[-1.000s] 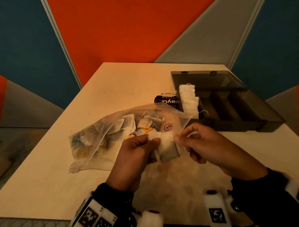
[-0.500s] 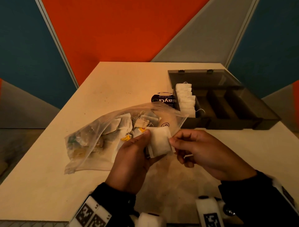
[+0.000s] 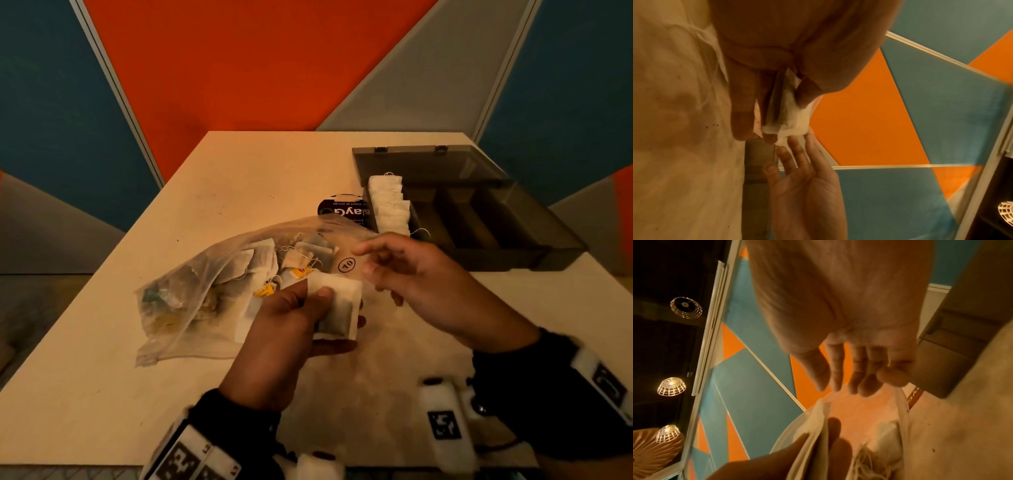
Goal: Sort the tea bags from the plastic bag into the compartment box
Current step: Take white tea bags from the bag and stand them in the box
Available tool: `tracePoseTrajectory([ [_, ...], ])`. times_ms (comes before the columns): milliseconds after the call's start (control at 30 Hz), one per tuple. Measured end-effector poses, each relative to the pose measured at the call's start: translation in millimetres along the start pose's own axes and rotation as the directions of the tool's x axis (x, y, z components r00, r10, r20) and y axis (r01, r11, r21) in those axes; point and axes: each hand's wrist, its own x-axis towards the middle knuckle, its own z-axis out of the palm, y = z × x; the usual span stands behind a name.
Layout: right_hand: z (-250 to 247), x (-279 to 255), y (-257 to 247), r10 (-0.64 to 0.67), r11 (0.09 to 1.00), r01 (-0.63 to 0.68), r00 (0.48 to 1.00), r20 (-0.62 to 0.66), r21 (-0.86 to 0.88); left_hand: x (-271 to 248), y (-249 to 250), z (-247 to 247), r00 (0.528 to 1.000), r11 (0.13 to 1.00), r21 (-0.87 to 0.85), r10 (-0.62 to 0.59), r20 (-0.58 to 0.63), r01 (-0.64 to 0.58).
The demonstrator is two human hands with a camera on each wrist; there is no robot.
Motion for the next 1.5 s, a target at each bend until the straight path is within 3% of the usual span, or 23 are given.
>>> tracePoseTrajectory([
  [67,-6.3,4.7,-4.9,-0.039,0.994,0.057,0.982,0.184,-0.092,-1.6,2.1,1.7,0.999,0.998,0.059,-0.006,0.039,0.004],
  [133,-8.4,9.4,-7.0,-0.071,0.983,0.115,0.957,0.283,-0.143,-2.8,4.0,2.6,0.998,0.996,0.093,-0.004,0.063,-0.002],
  [233,-10.1,16.0,-6.7,-0.113,0.984,0.144,0.96,0.255,-0.106,-3.9,5.8,0.5,0.998,0.992,0.122,-0.004,0.061,-0.003],
  [400,-26.9,22.5,-2.7,-0.034,0.981,0.06,0.99,0.14,-0.187,-4.6,9.5,-4.1,1.0,0.991,0.132,0.017,0.025,-0.02],
  [600,-47.0,22.1,-5.0,0.008,0.968,0.025,0.992,0.13,-0.25,-3.6,16.2,-2.8,1.0,0.996,0.086,-0.008,-0.001,0.008],
  [767,-29.5,9.9,-19.2,0.006,0.963,0.08,0.949,0.316,-0.257,-5.2,14.0,7.7,0.997,0.98,0.199,-0.019,0.069,0.005],
  [1067,-27.9,13.2,-30.9,0.022,0.923,0.147,0.902,0.43,-0.354,-3.8,14.3,19.0,0.999,0.954,0.301,-0.01,0.05,-0.005],
  [1200,-62.4,23.3,-47.6,0.017,0.858,0.156,0.943,0.331,-0.489,-5.4,21.1,15.1,0.999,0.959,0.284,0.011,0.032,-0.019],
  [1300,-102.8,40.2,-59.3,-0.007,0.822,0.111,0.983,0.185,-0.559,-5.0,24.9,7.5,0.997,0.973,0.229,0.036,-0.065,-0.02],
  [1500,-160.6,97.4,-57.7,0.002,0.743,0.021,0.999,0.032,-0.669,-4.5,32.0,-5.0,0.968,0.994,0.099,0.072,-0.241,-0.049],
])
